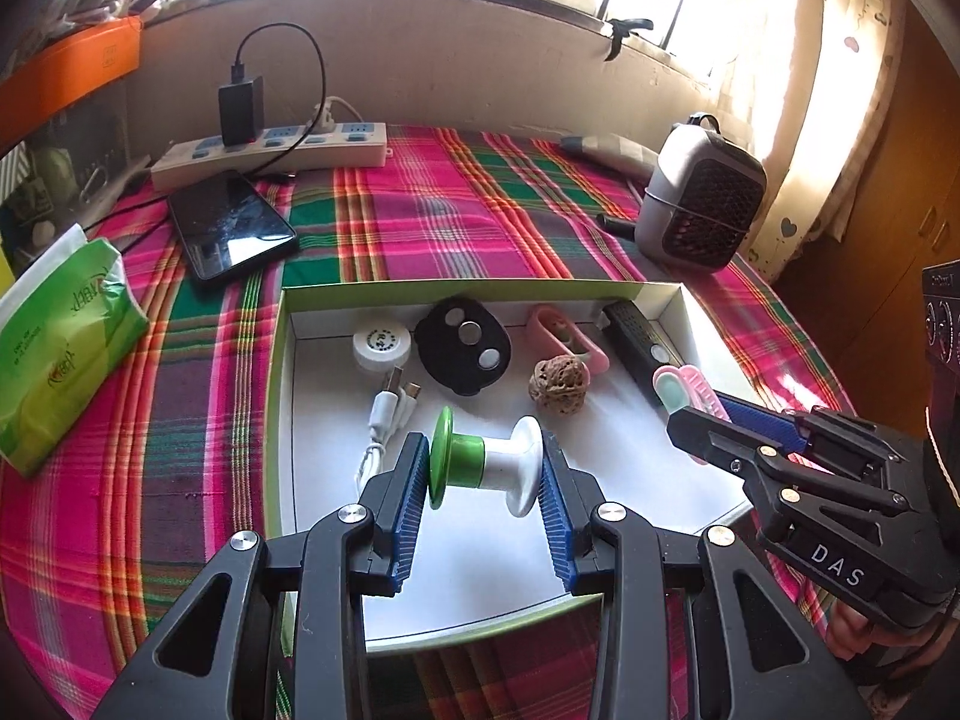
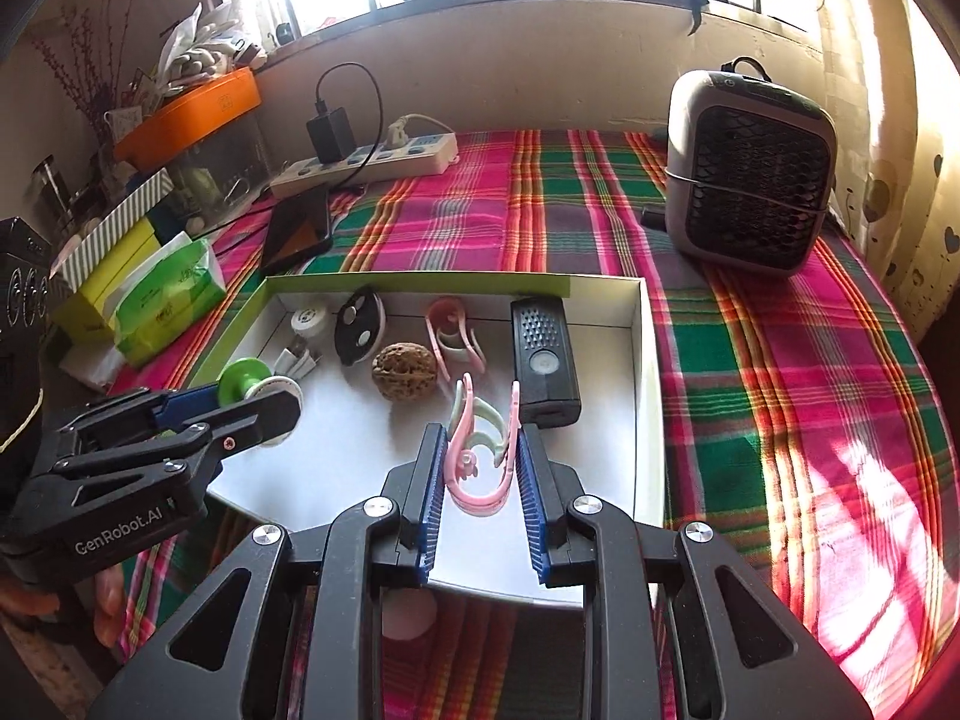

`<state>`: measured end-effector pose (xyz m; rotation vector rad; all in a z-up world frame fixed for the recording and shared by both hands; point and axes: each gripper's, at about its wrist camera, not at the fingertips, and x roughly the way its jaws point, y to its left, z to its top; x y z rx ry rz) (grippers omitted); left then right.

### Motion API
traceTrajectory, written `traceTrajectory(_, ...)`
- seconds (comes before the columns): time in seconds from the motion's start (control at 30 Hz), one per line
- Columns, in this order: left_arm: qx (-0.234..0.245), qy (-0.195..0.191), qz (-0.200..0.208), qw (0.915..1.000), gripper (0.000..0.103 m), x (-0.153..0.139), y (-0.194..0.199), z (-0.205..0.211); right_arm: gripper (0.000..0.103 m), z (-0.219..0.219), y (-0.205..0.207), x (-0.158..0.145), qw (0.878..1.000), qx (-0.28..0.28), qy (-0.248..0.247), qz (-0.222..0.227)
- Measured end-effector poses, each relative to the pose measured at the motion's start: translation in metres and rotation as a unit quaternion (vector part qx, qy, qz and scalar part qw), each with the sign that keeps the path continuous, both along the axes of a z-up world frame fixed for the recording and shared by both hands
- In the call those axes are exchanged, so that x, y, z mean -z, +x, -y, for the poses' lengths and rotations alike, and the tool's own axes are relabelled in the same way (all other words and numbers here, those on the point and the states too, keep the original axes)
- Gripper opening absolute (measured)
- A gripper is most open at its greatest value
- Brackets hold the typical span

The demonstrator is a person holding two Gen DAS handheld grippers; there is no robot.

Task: Organize objects
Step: 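Lower the spool and pink clip into the box beside the other items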

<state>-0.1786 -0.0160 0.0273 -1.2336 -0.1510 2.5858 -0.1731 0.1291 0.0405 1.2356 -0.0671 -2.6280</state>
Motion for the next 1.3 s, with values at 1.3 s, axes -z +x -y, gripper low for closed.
traceTrajectory(1.3, -0.011, -0.068, 0.008, 0.9976, 0.033, 0.013, -0.03, -0.003, 0.025, 0.012, -0.03, 0.022, 0.999, -0.013, 0.039, 0.021)
